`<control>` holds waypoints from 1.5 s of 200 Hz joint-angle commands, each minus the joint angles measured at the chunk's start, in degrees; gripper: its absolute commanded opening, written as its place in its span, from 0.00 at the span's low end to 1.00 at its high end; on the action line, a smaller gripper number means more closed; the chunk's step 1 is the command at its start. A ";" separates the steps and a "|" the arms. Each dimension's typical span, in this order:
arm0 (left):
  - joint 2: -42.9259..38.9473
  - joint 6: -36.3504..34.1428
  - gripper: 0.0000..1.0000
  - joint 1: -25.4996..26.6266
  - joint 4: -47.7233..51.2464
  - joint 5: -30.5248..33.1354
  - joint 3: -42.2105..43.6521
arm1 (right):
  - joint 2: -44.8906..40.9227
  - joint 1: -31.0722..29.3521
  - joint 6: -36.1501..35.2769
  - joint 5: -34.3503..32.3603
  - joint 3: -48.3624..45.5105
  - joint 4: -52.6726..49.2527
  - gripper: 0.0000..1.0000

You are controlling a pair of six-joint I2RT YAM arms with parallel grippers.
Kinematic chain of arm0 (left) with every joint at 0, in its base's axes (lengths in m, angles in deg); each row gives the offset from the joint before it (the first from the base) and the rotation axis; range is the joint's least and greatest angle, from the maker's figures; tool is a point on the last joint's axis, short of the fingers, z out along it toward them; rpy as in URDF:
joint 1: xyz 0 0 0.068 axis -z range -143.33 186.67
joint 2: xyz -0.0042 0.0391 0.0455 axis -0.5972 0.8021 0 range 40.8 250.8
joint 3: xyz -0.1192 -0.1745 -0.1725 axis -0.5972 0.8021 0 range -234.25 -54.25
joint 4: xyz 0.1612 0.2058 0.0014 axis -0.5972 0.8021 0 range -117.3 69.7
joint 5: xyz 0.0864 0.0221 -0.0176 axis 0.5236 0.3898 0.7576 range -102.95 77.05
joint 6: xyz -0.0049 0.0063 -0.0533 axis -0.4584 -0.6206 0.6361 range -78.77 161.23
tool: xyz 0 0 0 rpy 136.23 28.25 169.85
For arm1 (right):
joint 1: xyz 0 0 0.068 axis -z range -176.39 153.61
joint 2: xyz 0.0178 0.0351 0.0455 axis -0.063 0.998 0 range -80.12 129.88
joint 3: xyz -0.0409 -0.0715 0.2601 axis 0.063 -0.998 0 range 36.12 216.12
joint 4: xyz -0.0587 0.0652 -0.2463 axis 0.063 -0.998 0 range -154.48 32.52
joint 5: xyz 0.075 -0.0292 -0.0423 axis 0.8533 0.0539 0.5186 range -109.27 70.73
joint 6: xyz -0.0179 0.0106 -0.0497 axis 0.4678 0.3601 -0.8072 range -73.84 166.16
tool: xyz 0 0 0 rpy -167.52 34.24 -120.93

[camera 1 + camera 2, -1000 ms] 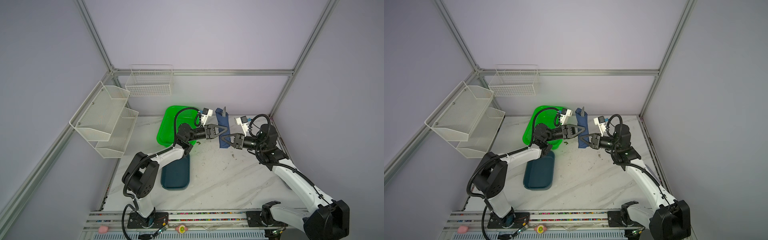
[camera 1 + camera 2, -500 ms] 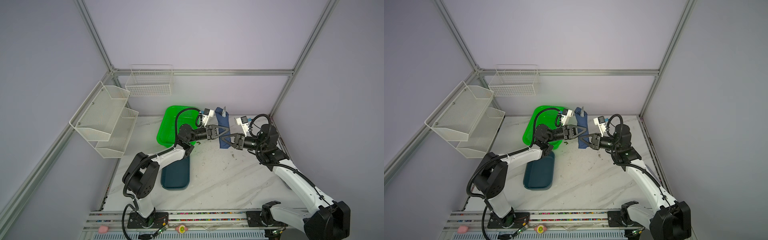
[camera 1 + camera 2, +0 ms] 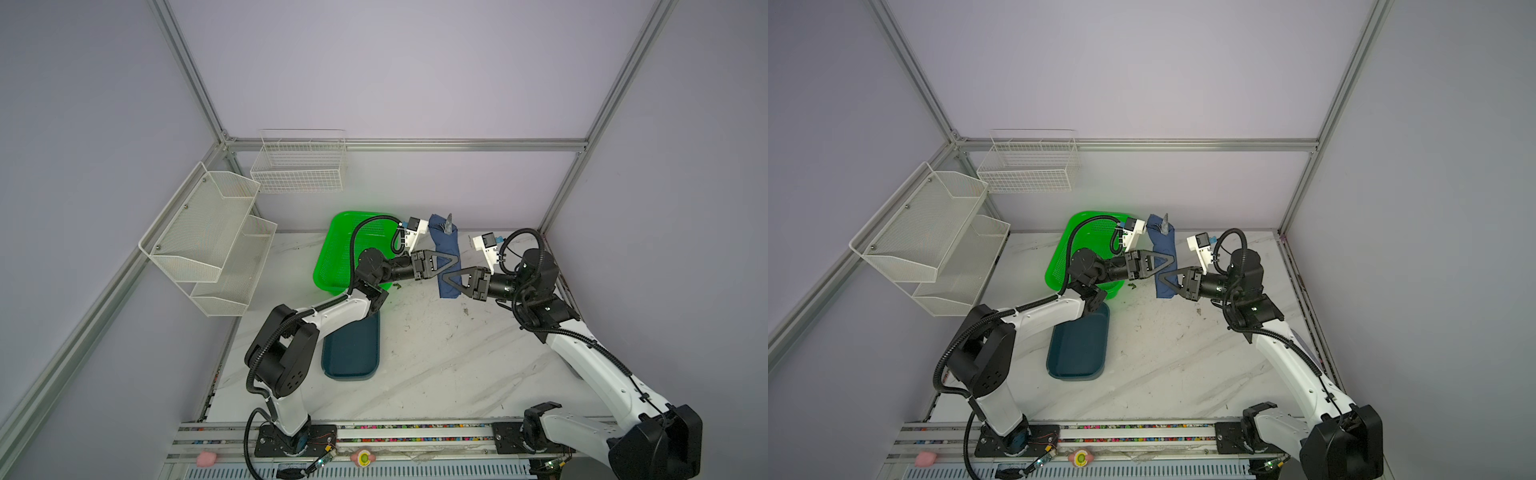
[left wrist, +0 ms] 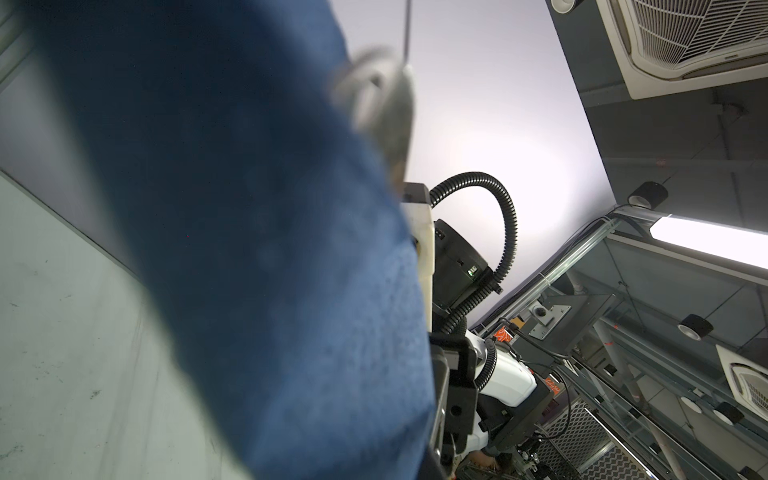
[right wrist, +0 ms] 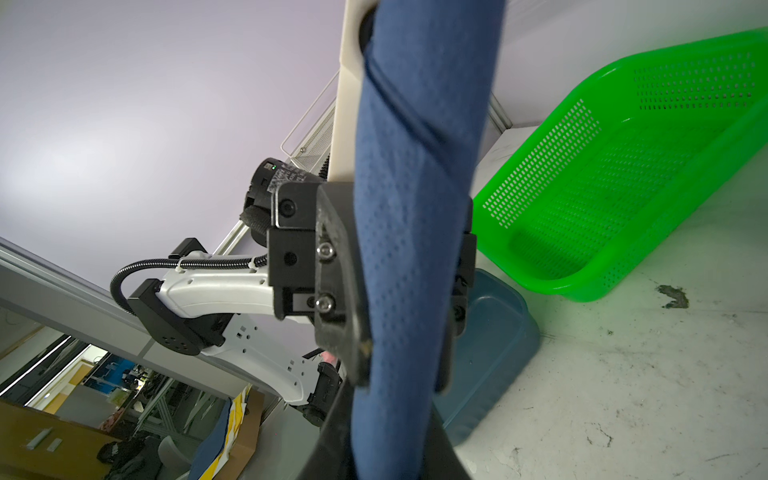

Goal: Place the utensils on the paper napkin and roll it up

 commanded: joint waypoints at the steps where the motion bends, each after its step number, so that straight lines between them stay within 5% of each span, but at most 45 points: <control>1: -1.03 -1.26 0.08 -0.83 -2.82 -1.19 -1.19 | -1.47 0.08 -1.70 -1.37 0.13 -1.05 0.23; 97: -2.18 -3.74 0.04 -7.09 0.32 -5.74 0.94 | -2.72 0.69 -1.53 -9.81 0.36 -3.79 0.38; 159: -1.98 -6.63 0.03 -15.60 3.85 -12.07 3.55 | 0.19 0.74 -3.59 -13.98 1.54 -7.68 0.41; 245: 3.75 -13.70 0.03 -25.53 11.61 -17.47 3.25 | 3.98 -0.94 2.42 -13.45 0.21 -1.32 0.42; 272: 4.41 -22.89 0.03 -27.39 24.03 -16.81 1.30 | 5.08 -2.21 2.90 -13.94 0.27 -0.59 0.42; 300: 5.27 -40.61 0.03 -28.04 51.70 -11.47 -5.68 | 6.41 -3.37 3.34 -14.43 0.53 0.31 0.42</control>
